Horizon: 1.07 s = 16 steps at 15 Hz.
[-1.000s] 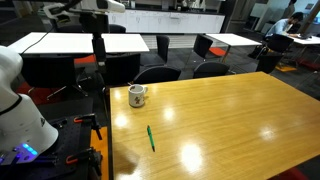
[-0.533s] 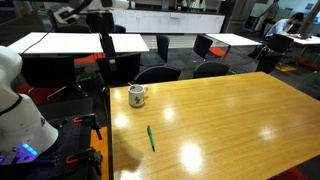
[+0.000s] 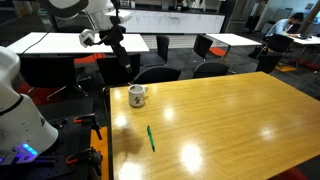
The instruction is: Slide the white mug to the right
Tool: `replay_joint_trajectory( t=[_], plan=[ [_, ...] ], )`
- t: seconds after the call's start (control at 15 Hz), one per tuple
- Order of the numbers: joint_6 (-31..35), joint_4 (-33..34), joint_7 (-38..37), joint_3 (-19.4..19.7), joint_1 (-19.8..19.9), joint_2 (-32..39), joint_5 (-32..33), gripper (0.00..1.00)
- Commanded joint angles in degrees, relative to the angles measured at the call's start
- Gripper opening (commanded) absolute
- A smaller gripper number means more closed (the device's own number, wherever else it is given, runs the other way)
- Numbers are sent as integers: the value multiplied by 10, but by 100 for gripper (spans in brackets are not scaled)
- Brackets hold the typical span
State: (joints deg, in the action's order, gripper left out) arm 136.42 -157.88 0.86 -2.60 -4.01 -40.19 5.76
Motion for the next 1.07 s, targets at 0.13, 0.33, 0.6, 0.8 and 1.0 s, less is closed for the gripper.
replay_joint_trajectory(
  t=[0.13, 0.33, 0.6, 0.8, 1.0],
  plan=[
    [129, -18, 19, 10, -52, 68, -66, 100],
    [174, -17, 22, 7, -69, 113, -82, 100],
    [212, -2, 25, 0, -79, 186, -80, 100],
    [240, 9, 19, -13, -67, 238, -63, 100],
    [270, 21, 7, -26, -53, 282, -43, 100]
  ],
)
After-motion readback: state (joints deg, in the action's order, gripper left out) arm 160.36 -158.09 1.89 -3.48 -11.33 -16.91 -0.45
